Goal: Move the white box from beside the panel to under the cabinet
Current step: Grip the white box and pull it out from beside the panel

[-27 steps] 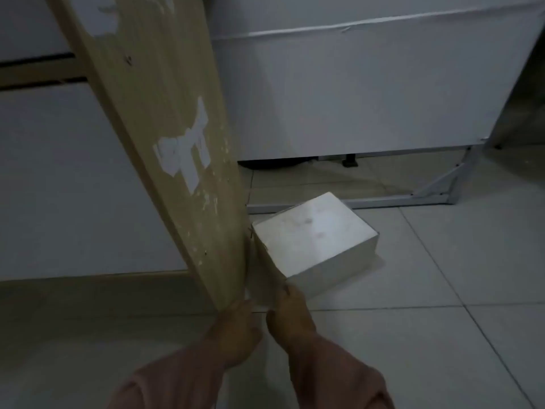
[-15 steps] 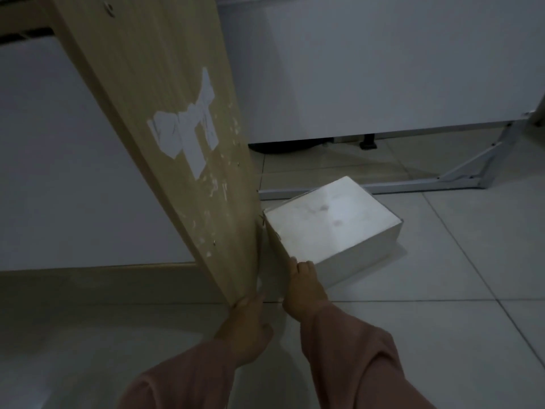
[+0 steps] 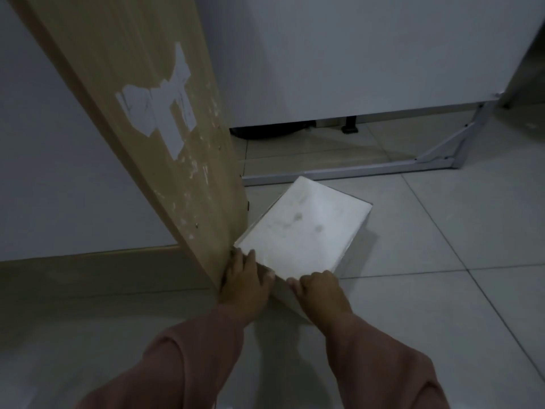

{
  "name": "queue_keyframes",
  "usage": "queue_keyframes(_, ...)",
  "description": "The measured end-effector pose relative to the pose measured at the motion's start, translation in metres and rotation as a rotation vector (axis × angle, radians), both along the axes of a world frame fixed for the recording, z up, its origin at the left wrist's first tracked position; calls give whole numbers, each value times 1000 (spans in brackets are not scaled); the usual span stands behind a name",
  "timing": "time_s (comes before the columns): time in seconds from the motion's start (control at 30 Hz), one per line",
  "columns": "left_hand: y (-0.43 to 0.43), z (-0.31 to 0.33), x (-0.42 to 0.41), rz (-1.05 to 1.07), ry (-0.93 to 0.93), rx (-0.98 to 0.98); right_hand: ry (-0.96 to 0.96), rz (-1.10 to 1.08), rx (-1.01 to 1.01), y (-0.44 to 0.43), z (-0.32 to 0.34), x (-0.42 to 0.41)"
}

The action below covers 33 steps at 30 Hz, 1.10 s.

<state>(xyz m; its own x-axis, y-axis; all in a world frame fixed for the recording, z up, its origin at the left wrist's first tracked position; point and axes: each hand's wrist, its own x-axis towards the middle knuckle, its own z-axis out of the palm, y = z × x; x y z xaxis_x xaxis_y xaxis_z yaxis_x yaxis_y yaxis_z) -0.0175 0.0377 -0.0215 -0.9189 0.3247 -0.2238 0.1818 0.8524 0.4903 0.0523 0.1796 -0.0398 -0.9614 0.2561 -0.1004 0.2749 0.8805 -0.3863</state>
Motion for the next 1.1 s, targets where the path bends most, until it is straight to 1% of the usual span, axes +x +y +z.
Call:
queue_keyframes(0.03, 3, 1, -3, 17, -2, -2, -43, -51, -46, 6, 1, 6)
queue_keyframes(0.1, 8, 3, -11, 35, -34, -13, -85, -125, -41, 11, 3, 14)
queue_keyframes(0.13, 11, 3, -14, 33, -52, -21, -59, -179, -51, 11, 1, 18)
queue_keyframes(0.2, 13, 3, -23, 33, -77, -37, 84, -325, -109, 2, -3, 21)
queue_keyframes(0.23, 14, 3, -26, 36, -93, -37, 157, -415, -193, -4, -3, 22)
queue_keyframes(0.27, 14, 3, -29, 38, -110, -32, 181, -521, -343, -10, -1, 22)
queue_keyframes(0.33, 12, 1, -31, 32, -140, -32, 123, -682, -696, -15, -1, 18)
queue_keyframes(0.37, 12, -1, -31, 30, -150, -38, 94, -690, -780, -15, -2, 16)
queue_keyframes(0.6, 6, -3, -21, 75, -164, -40, 14, -561, -701, 2, -12, 20)
queue_keyframes(0.67, 3, -2, -15, 90, -147, -48, -2, -539, -686, 11, -10, 21)
queue_keyframes(0.83, -7, 1, 2, 84, -108, -108, -32, -497, -574, 28, -2, 28)
queue_keyframes(1.0, -22, 0, 31, 136, -111, -70, -29, -513, -632, 32, 0, 39)
queue_keyframes(1.1, -35, 0, 54, 160, -118, -33, -39, -496, -609, 23, 1, 56)
